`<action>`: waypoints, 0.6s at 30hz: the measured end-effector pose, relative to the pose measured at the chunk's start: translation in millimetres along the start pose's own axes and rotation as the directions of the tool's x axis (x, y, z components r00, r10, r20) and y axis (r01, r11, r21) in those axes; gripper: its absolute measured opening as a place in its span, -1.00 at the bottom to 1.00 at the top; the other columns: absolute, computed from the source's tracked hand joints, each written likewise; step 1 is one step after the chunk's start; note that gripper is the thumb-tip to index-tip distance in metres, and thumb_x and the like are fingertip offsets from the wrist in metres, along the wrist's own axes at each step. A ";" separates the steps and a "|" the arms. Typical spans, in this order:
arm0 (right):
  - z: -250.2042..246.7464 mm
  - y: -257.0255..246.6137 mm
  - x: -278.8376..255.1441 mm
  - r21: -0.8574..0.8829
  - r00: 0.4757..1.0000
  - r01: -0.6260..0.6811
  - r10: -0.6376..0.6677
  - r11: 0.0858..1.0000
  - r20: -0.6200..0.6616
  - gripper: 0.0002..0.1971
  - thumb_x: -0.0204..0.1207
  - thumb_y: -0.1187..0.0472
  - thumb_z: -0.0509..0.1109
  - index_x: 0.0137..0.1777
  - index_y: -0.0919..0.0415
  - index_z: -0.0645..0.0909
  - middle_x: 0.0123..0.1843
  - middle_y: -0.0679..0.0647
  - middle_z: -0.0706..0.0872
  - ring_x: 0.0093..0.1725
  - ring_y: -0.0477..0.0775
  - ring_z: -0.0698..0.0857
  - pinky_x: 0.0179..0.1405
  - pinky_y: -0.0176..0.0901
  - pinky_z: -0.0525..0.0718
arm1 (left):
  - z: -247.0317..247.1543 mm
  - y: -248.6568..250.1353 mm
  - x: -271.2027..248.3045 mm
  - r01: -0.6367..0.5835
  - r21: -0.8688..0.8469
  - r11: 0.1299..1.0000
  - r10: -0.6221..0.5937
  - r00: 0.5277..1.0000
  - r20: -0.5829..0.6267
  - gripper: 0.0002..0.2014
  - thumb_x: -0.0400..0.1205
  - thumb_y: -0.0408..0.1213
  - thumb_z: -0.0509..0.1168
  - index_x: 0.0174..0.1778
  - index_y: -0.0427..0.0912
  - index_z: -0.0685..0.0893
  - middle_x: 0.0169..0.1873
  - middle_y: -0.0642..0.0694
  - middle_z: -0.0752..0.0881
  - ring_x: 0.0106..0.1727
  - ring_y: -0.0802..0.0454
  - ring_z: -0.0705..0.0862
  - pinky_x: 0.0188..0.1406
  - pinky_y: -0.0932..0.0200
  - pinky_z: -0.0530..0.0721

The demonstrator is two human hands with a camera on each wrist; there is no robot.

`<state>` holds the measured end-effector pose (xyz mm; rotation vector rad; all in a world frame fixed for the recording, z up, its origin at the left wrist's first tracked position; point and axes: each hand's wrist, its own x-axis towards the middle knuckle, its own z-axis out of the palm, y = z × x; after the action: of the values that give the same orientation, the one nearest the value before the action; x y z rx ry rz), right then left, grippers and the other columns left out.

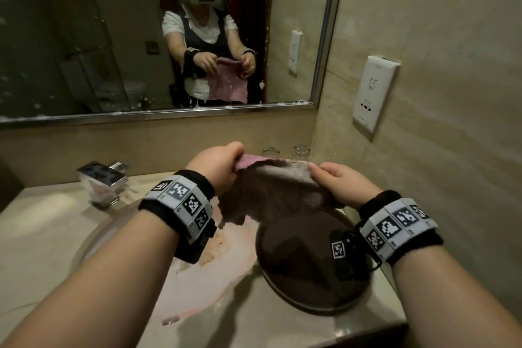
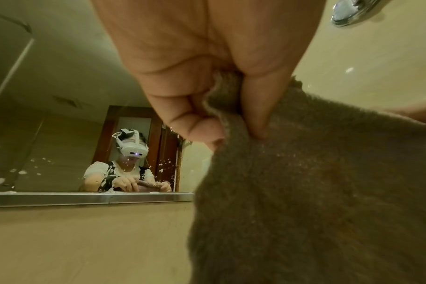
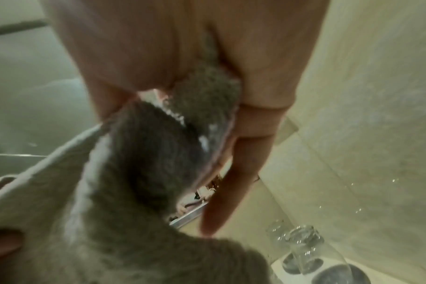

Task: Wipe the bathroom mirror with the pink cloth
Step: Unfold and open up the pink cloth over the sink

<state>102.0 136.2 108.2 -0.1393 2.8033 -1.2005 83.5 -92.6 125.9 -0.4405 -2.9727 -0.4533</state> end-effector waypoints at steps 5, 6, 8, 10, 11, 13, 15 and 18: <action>2.3 -7.4 11.7 -0.057 0.980 -0.001 0.013 0.998 0.200 -0.56 0.40 0.23 0.53 0.23 0.06 0.46 0.10 -0.01 0.64 -0.01 -0.05 0.62 -0.26 -0.50 0.58 | -11.0 -12.7 6.6 0.024 -0.040 0.999 -0.026 0.999 -0.036 -0.77 0.59 -0.35 0.26 0.15 -0.18 0.48 -0.02 -0.24 0.71 -0.02 -0.22 0.66 -0.16 0.08 0.51; 2.1 -8.6 15.8 -0.175 0.988 0.007 0.021 0.985 0.155 -0.54 0.41 0.21 0.52 0.27 0.11 0.46 0.13 0.03 0.63 -0.01 -0.02 0.62 -0.27 -0.45 0.59 | -13.6 -15.2 7.0 0.013 -0.064 0.998 -0.015 0.999 -0.034 -0.75 0.58 -0.38 0.27 0.16 -0.18 0.48 -0.01 -0.21 0.71 -0.02 -0.19 0.66 -0.16 0.12 0.50; -1.2 -10.7 25.2 -0.253 1.000 -0.019 0.023 0.967 0.012 -0.61 0.43 0.19 0.49 0.24 0.15 0.53 0.10 0.09 0.67 -0.03 0.03 0.62 -0.24 -0.30 0.62 | -18.9 -21.0 6.8 0.000 -0.147 0.989 0.000 1.000 0.002 -0.70 0.58 -0.41 0.29 0.22 -0.15 0.50 0.04 -0.09 0.69 -0.02 -0.04 0.63 -0.08 0.22 0.52; -9.2 -15.3 30.9 -0.170 0.997 -0.033 0.020 0.985 -0.080 -0.76 0.47 0.24 0.43 0.13 0.20 0.61 -0.04 0.12 0.67 -0.10 0.04 0.60 -0.34 -0.30 0.55 | -24.9 -25.8 4.4 0.012 -0.237 0.971 0.006 0.997 0.075 -0.61 0.56 -0.43 0.33 0.31 -0.11 0.50 0.06 -0.01 0.62 0.08 0.04 0.62 0.05 0.29 0.52; -13.3 -17.8 33.9 -0.145 0.994 -0.019 0.003 0.989 -0.109 -0.83 0.49 0.25 0.41 0.06 0.21 0.63 -0.10 0.11 0.65 -0.13 0.05 0.59 -0.38 -0.30 0.51 | -27.8 -26.4 3.4 0.011 -0.242 0.970 0.016 0.994 0.110 -0.57 0.55 -0.43 0.35 0.34 -0.11 0.51 0.08 0.00 0.61 0.14 0.02 0.63 0.08 0.30 0.51; -21.9 -24.3 39.5 -0.112 0.992 0.023 -0.037 0.993 -0.124 -0.96 0.49 0.28 0.38 -0.08 0.19 0.62 -0.19 0.10 0.64 -0.17 0.07 0.59 -0.37 -0.26 0.50 | -31.2 -26.4 4.3 0.003 -0.148 0.989 0.022 0.986 0.164 -0.56 0.53 -0.39 0.36 0.35 -0.14 0.53 0.13 -0.06 0.64 0.22 -0.04 0.62 0.11 0.27 0.50; -27.5 -31.7 42.5 -0.023 0.993 0.077 -0.079 0.997 -0.086 -0.84 0.47 0.38 0.37 -0.22 0.10 0.55 -0.28 0.03 0.61 -0.26 0.03 0.60 -0.42 -0.30 0.52 | -32.9 -24.8 8.7 0.004 -0.014 1.000 -0.001 0.985 0.171 -0.68 0.56 -0.35 0.31 0.25 -0.18 0.58 0.15 -0.14 0.67 0.20 -0.12 0.62 0.04 0.22 0.51; -33.1 -38.7 43.6 0.099 0.989 0.144 -0.147 0.985 0.020 -0.72 0.47 0.46 0.37 -0.25 0.02 0.54 -0.27 -0.04 0.62 -0.30 -0.06 0.61 -0.40 -0.36 0.60 | -36.2 -26.3 17.5 0.064 0.026 0.998 -0.066 0.992 0.106 -0.94 0.60 -0.40 0.22 -0.06 -0.18 0.50 -0.04 -0.23 0.65 0.08 -0.21 0.66 -0.13 0.12 0.58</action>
<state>56.8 128.1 157.0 -0.3563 2.7453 -1.3518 61.0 -123.1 155.5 -0.3779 -3.1000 -0.4143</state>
